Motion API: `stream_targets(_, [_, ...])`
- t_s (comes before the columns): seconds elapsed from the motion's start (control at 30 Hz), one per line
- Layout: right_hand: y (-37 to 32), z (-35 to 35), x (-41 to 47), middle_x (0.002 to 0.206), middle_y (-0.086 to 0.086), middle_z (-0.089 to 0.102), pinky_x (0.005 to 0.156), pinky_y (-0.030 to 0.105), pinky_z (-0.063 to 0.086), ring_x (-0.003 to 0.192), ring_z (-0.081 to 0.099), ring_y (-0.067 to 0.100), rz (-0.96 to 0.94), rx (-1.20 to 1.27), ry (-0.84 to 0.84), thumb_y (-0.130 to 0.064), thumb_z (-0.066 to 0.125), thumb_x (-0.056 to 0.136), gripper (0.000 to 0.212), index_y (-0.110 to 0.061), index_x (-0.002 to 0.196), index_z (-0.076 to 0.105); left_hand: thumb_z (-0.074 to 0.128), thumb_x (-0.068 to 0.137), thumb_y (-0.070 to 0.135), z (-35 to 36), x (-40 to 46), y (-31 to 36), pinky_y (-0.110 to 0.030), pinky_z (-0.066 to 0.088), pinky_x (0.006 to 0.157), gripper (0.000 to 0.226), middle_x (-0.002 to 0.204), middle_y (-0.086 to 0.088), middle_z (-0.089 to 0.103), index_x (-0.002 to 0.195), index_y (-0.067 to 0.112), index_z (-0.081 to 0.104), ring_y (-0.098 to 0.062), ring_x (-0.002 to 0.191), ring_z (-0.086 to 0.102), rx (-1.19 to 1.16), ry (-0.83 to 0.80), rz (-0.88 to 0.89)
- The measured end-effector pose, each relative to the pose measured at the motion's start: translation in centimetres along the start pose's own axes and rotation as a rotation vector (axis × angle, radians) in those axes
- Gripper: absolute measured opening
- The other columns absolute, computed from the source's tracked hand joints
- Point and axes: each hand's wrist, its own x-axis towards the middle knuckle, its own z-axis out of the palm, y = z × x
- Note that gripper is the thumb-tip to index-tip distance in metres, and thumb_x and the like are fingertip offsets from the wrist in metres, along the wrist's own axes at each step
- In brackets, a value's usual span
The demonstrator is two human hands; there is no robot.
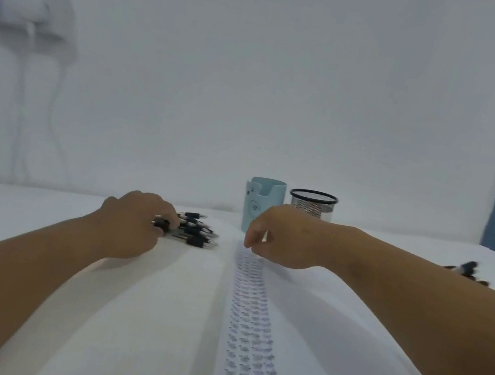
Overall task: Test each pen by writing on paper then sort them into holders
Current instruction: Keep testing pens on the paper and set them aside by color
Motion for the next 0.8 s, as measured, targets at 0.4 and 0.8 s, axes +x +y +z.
stream_targets(0.4, [2.2,4.6,0.8,0.079,-0.023,0.061,0.066,0.005,0.036,0.078,0.053,-0.014,-0.141,0.101,0.213,-0.024,0.064,0.092,0.008,-0.025,0.088,0.070,0.073,0.085,0.013,1.3,1.7,-2.5,-0.042,0.046,0.097,0.037,0.102,0.012,0.056,0.096,0.044,0.057,-0.017,0.104,0.054,-0.024,0.050,0.059])
stream_targets(0.8, [1.9,4.6,0.3,0.083,-0.022,0.060,0.069,0.004,0.036,0.080,0.052,-0.017,-0.122,0.117,0.203,-0.022,0.063,0.094,0.009,-0.023,0.095,0.072,0.066,0.090,0.002,0.6,1.2,-0.4,-0.030,0.053,0.079,0.030,0.088,0.015,0.069,0.089,0.031,0.064,-0.012,0.082,0.063,-0.240,0.420,0.238])
